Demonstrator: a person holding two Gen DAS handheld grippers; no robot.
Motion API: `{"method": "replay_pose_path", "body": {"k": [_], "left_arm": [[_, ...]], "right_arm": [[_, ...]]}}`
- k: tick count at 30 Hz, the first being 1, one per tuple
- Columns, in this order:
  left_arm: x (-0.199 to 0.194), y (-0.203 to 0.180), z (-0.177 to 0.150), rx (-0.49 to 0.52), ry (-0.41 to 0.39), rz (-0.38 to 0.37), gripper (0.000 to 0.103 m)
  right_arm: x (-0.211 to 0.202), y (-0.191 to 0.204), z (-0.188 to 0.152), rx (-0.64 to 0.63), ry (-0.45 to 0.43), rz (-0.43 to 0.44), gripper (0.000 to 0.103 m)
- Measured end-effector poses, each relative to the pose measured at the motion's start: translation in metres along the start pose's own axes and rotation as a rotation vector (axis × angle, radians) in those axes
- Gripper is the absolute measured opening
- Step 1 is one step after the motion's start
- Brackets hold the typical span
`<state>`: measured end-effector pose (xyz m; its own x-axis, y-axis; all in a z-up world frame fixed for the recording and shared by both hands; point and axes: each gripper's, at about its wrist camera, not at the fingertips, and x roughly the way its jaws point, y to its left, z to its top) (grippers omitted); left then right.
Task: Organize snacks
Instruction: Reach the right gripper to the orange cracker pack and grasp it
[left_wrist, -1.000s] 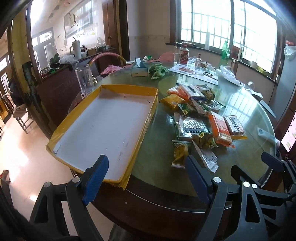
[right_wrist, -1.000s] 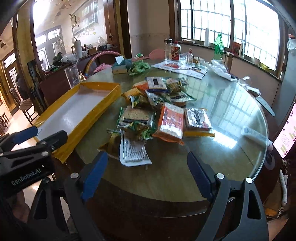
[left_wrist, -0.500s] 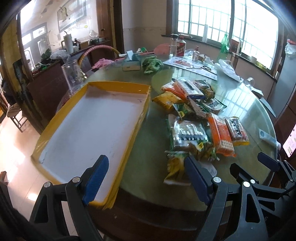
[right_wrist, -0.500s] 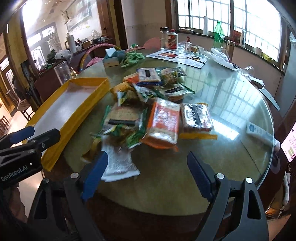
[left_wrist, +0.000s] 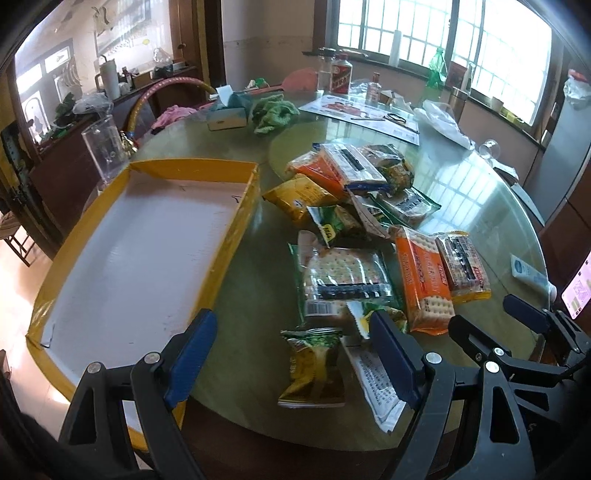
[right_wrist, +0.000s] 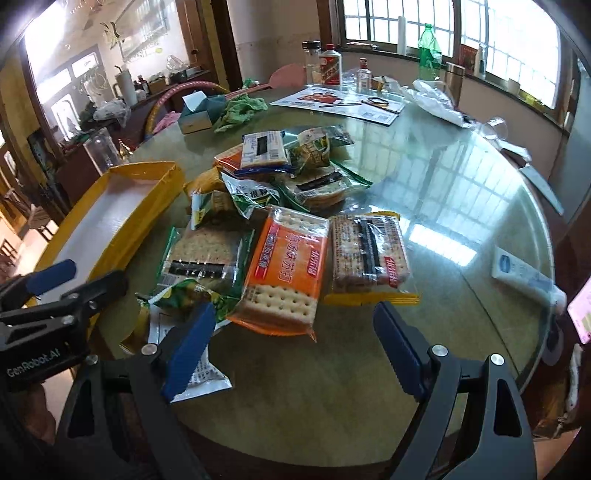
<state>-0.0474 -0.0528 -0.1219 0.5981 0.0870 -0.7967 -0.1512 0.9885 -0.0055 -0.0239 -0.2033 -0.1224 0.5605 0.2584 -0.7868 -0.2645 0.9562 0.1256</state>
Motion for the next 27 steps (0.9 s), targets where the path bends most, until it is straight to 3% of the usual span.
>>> {"method": "replay_pose_path", "body": {"k": [11, 16, 20, 27], "left_arm": [[-0.002, 0.001, -0.013, 0.044, 0.050, -0.100, 0.083], [-0.002, 0.003, -0.022, 0.045, 0.068, -0.112, 0.075], [-0.009, 0.013, -0.021, 0.023, 0.047, -0.113, 0.075], [-0.010, 0.013, -0.005, 0.041, 0.016, -0.153, 0.075]], "right_arm": [[0.005, -0.030, -0.007, 0.065, 0.028, 0.178, 0.082], [0.018, -0.037, 0.004, 0.124, 0.052, 0.186, 0.076], [0.033, -0.030, 0.013, 0.128, 0.076, 0.217, 0.073], [0.059, -0.023, 0.032, 0.165, 0.115, 0.176, 0.066]]}}
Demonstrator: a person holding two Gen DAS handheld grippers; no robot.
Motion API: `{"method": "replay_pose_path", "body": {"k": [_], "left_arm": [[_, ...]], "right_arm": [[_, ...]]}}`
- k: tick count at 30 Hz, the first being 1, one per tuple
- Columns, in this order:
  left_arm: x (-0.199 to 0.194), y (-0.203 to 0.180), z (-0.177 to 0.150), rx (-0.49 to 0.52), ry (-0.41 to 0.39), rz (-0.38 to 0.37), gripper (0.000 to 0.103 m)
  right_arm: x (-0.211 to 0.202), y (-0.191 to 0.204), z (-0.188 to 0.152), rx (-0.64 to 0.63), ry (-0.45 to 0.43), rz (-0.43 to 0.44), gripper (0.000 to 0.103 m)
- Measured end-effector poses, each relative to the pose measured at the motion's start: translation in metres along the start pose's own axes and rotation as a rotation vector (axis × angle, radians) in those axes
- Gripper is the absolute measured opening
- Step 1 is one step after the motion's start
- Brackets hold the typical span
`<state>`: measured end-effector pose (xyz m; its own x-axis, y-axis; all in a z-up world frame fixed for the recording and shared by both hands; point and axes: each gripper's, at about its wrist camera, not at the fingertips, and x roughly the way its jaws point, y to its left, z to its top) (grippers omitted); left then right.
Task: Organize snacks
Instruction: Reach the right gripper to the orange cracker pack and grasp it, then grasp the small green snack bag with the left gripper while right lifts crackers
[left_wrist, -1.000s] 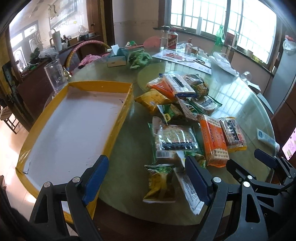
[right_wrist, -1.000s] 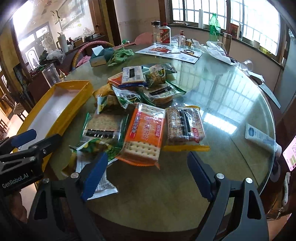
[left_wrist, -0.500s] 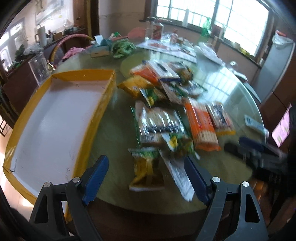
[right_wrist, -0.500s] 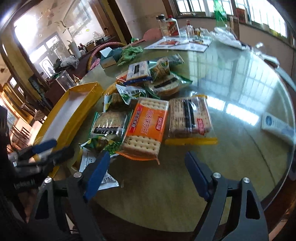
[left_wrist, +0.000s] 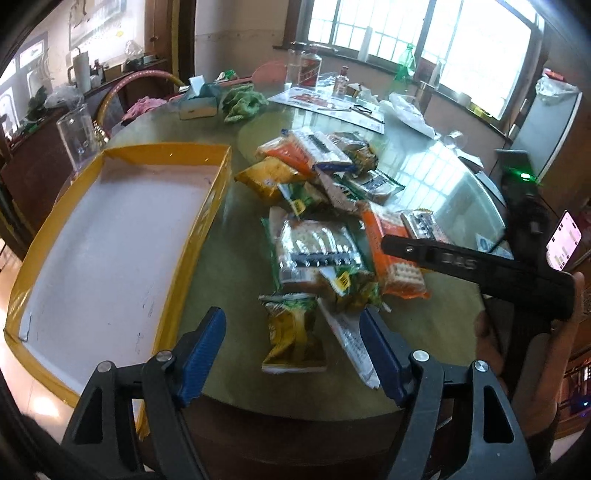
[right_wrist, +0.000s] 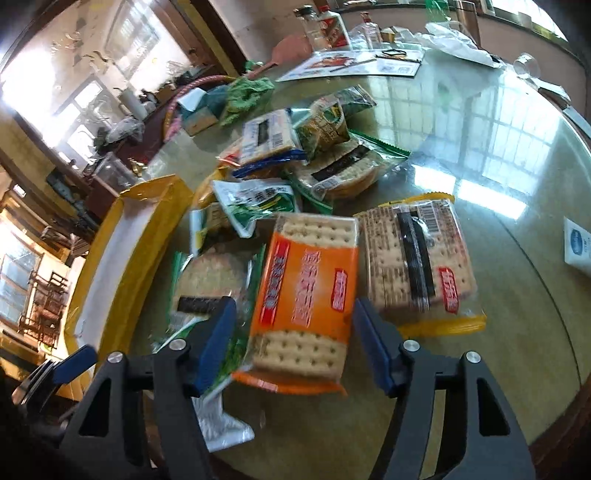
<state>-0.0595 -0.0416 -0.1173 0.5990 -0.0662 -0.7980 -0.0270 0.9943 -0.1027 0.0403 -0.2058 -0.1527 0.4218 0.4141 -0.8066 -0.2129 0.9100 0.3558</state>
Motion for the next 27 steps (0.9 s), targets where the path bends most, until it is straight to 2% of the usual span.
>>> {"method": "replay_pose_path", "body": {"k": [3, 5, 7, 9, 11, 15, 18, 20, 22, 25, 27], "left_arm": [[0.008, -0.004, 0.005, 0.017, 0.018, -0.022, 0.075], [0.013, -0.005, 0.007, 0.006, 0.040, -0.040, 0.075], [0.015, -0.006, 0.006, 0.000, 0.044, -0.054, 0.069], [0.017, -0.007, 0.007, 0.000, 0.057, -0.070, 0.067], [0.018, -0.009, 0.009, -0.002, 0.058, -0.083, 0.067], [0.027, -0.016, 0.017, 0.005, 0.069, -0.126, 0.067], [0.044, -0.023, 0.021, 0.007, 0.124, -0.155, 0.054], [0.057, -0.028, 0.022, 0.011, 0.156, -0.136, 0.043], [0.064, -0.029, 0.020, -0.006, 0.168, -0.158, 0.029], [0.063, -0.030, 0.017, -0.008, 0.170, -0.154, 0.023], [0.058, -0.029, 0.013, -0.018, 0.150, -0.176, 0.018]], "right_arm": [[0.011, 0.002, 0.004, -0.007, 0.024, -0.027, 0.066], [0.017, 0.009, 0.003, -0.051, 0.020, -0.074, 0.066], [0.020, 0.012, 0.001, -0.070, 0.021, -0.107, 0.066], [0.019, 0.012, -0.001, -0.089, 0.017, -0.120, 0.060], [0.014, 0.006, -0.008, -0.094, 0.011, -0.109, 0.058], [0.002, -0.009, -0.021, -0.101, 0.003, -0.026, 0.056], [-0.008, -0.020, -0.029, -0.096, -0.007, 0.021, 0.056], [-0.010, -0.022, -0.033, -0.102, -0.016, 0.031, 0.056], [-0.011, -0.023, -0.036, -0.105, -0.022, 0.039, 0.055], [-0.011, -0.020, -0.037, -0.123, -0.031, 0.028, 0.055], [-0.011, -0.018, -0.039, -0.131, -0.037, 0.015, 0.055]]}}
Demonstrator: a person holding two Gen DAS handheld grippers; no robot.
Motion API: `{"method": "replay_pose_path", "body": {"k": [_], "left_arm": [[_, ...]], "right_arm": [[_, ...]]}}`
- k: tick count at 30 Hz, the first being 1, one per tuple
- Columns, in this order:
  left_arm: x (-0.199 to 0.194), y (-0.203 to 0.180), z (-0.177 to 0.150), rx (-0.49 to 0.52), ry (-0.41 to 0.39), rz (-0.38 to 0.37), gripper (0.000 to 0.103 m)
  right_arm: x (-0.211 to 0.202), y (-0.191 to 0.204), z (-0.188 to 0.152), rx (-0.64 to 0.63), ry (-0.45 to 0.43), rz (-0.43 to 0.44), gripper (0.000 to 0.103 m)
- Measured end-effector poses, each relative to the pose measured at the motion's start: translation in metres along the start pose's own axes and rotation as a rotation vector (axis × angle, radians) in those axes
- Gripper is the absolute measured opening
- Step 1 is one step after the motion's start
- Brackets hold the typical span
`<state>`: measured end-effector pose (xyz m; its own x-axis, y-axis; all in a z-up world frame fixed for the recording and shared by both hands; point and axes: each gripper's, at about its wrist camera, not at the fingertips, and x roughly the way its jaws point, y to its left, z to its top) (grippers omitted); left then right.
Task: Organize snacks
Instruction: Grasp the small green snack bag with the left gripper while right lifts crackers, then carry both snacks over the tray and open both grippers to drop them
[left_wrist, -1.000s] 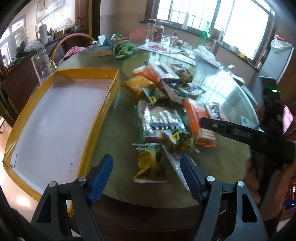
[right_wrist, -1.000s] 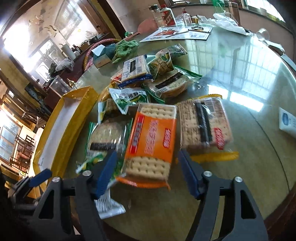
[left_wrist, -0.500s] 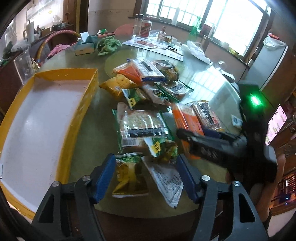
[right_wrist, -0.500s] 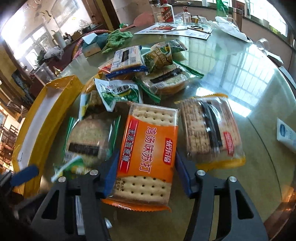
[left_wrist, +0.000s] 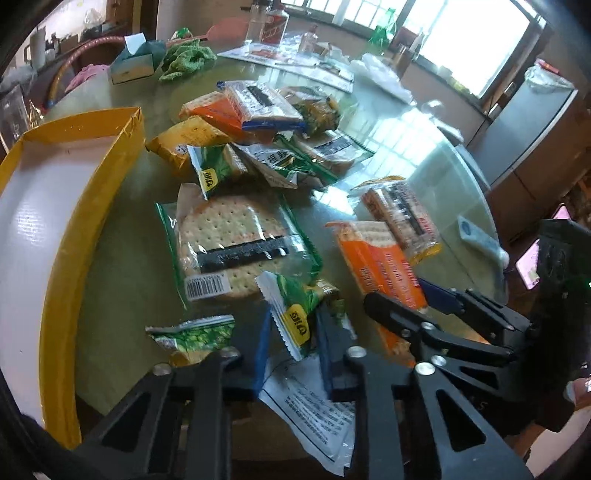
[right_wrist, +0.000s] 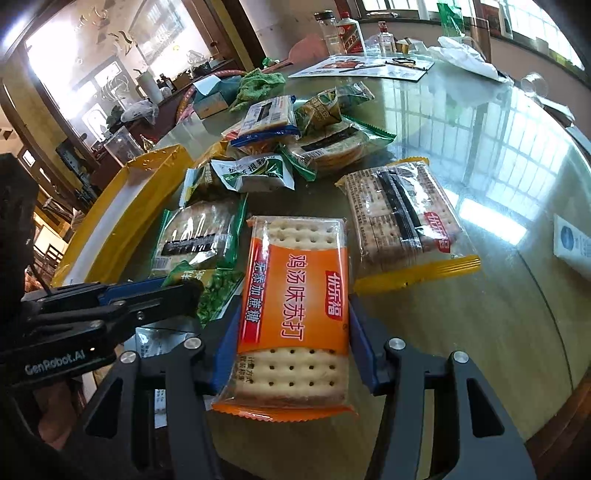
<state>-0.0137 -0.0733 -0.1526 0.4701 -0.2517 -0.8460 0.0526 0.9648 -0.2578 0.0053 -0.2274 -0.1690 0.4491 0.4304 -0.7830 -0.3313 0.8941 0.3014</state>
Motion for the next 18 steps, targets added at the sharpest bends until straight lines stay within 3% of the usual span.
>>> {"method": "replay_pose_path", "body": {"k": [10, 18], "left_arm": [[-0.044, 0.005, -0.003, -0.040, -0.102, -0.063, 0.018], [-0.091, 0.026, -0.005, -0.077, -0.214, -0.029, 0.018]], "right_arm": [[-0.024, 0.023, -0.006, -0.048, -0.034, -0.093, 0.055], [-0.046, 0.063, -0.004, -0.122, -0.078, -0.093, 0.055]]}}
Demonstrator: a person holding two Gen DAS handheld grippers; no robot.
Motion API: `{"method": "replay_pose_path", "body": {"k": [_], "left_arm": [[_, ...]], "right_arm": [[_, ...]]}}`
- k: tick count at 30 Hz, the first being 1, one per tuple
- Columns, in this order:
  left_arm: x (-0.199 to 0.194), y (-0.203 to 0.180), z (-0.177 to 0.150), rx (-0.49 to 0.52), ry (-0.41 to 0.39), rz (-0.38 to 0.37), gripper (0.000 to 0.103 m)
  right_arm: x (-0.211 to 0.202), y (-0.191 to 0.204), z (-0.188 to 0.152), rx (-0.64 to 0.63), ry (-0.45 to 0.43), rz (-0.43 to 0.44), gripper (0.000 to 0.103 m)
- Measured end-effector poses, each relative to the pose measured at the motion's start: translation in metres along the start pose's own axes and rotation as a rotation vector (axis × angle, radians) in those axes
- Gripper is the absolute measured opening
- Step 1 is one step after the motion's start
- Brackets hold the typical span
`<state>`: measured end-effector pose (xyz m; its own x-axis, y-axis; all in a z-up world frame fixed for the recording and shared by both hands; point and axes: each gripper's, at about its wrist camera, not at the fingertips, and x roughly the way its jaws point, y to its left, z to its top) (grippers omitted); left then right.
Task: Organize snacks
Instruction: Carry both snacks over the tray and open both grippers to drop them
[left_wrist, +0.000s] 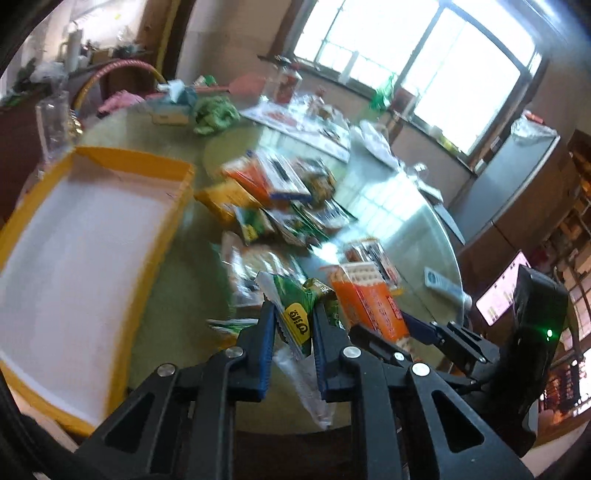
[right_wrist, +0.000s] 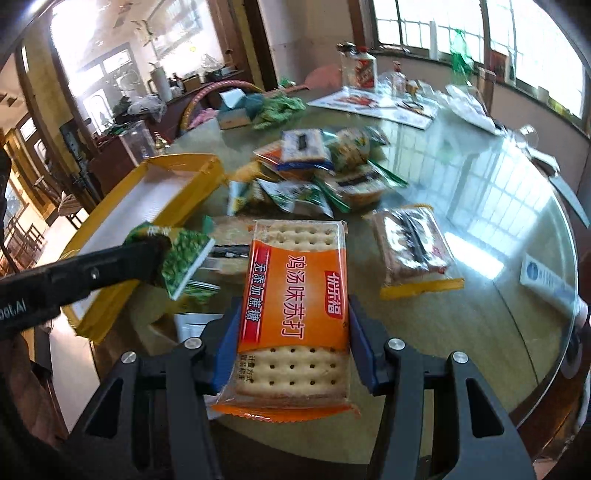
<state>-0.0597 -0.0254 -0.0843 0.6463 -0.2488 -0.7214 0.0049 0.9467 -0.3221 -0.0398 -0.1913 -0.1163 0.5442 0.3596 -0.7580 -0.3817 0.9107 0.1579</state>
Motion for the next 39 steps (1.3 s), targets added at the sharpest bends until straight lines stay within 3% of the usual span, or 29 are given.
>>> {"method": "replay_pose_path", "body": {"k": [14, 24, 39], "left_arm": [[-0.060, 0.097, 0.002, -0.163, -0.132, 0.137, 0.018], [-0.061, 0.153, -0.005, -0.255, -0.126, 0.181, 0.018], [-0.045, 0.206, -0.014, -0.330, -0.067, 0.265, 0.018]], "right_arm": [[0.013, 0.117, 0.023, -0.196, -0.004, 0.096, 0.055], [0.045, 0.187, 0.030, -0.287, 0.039, 0.134, 0.055], [0.093, 0.231, 0.036, -0.317, 0.125, 0.127, 0.055]]}}
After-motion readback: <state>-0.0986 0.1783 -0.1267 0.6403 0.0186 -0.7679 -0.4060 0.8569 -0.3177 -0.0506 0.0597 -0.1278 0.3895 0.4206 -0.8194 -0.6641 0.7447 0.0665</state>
